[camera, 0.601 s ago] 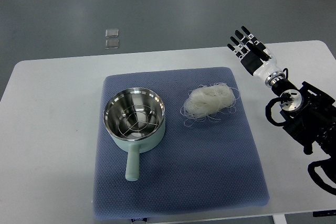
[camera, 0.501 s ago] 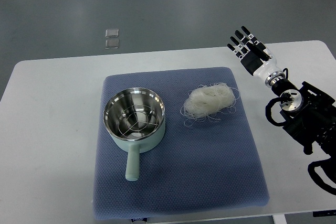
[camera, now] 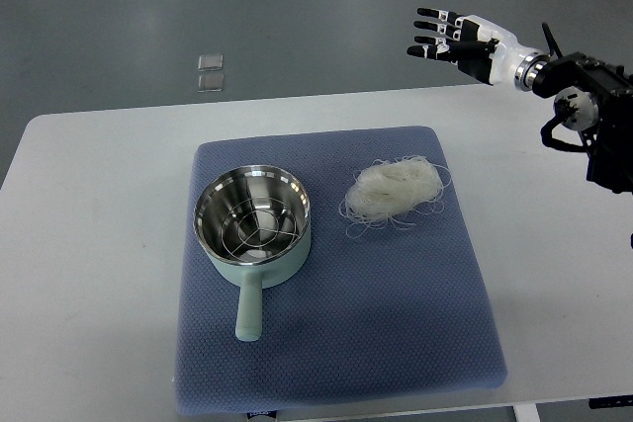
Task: Put vermicelli into pot with right hand
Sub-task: 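Raise the right hand and swing it over the vermicelli bundle, then lower the right hand onto the white vermicelli and close fingers around it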
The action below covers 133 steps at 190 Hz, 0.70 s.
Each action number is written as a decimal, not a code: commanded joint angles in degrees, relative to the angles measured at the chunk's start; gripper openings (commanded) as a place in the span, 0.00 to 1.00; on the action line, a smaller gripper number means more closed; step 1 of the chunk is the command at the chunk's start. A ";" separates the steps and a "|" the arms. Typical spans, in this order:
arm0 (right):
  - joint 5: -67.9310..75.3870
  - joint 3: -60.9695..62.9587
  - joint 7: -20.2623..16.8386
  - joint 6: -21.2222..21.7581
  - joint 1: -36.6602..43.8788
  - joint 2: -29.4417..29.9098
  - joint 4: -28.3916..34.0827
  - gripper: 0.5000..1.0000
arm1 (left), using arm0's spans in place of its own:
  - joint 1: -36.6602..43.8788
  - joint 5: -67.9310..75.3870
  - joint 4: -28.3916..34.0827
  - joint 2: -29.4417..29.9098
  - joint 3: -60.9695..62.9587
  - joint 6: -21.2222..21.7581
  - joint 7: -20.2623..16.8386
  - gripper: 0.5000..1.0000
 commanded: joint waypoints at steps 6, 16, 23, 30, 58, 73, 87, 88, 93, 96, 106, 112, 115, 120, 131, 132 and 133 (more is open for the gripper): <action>-11.42 -10.56 0.06 -0.01 9.52 -1.90 2.56 0.86 | 0.00 0.01 -0.09 0.00 0.10 -0.33 0.00 1.00; -15.21 -14.17 0.06 -0.01 12.78 -2.78 5.99 0.86 | 0.00 0.01 -0.09 0.00 0.02 -0.33 0.00 1.00; -19.50 -17.33 0.06 -0.01 15.23 -4.27 10.11 0.86 | 0.00 0.01 -0.09 0.00 0.02 -0.33 0.00 1.00; -23.38 -19.36 0.06 -0.01 17.17 -5.50 13.90 0.86 | 0.00 0.01 -0.09 0.00 0.02 -0.33 0.00 1.00; -42.36 -21.55 -0.11 -0.01 22.97 -11.65 33.84 0.86 | 0.00 0.01 -0.01 0.00 0.02 -0.33 0.00 1.00; -48.95 -21.64 -1.51 -0.01 23.76 -13.59 40.53 0.86 | 0.00 0.01 -0.01 0.00 0.02 -0.33 0.00 1.00; -50.37 -22.08 -4.06 -0.01 23.59 -14.20 43.96 0.86 | 0.00 0.01 -0.09 0.00 0.02 -0.33 0.09 1.00; -50.37 -22.08 -4.07 -0.01 23.59 -14.20 43.96 0.86 | 0.00 0.01 -0.09 0.00 0.02 -0.33 0.09 1.00; -49.93 -21.91 -4.77 -0.01 23.15 -14.55 44.92 0.86 | 0.00 0.01 -0.09 0.00 0.02 -0.33 0.09 1.00; -49.66 -21.82 -5.03 -0.01 22.97 -14.64 45.28 0.86 | 0.00 0.01 -0.09 0.00 0.02 -0.33 0.09 1.00; -47.38 -21.91 -5.47 -0.01 22.18 -15.08 46.86 0.86 | 0.00 0.01 -0.09 0.00 0.02 -0.42 0.09 1.00; -45.36 -21.91 -5.56 -0.01 21.57 -15.52 47.65 0.86 | 0.00 0.01 -0.09 0.00 0.02 -0.42 0.09 1.00; -44.65 -21.99 -5.56 -0.01 21.30 -15.70 48.00 0.86 | 0.00 0.01 -0.09 0.00 0.02 -0.42 0.09 1.00; -42.73 -22.08 -5.82 -0.56 20.78 -16.14 48.79 0.86 | 0.00 0.01 -0.09 0.00 0.02 -0.42 0.09 1.00; -40.79 -22.26 -6.44 -1.88 19.81 -16.66 50.38 0.86 | 0.18 0.01 -0.01 0.00 0.02 -0.42 0.09 1.00; -40.53 -22.26 -6.61 -2.23 19.64 -16.75 50.64 0.86 | 0.18 0.01 -0.01 0.00 0.02 -0.33 0.09 1.00; -40.52 -22.26 -6.62 -2.23 19.63 -16.75 50.64 0.86 | 0.18 0.01 -0.01 0.00 0.02 -0.33 0.09 1.00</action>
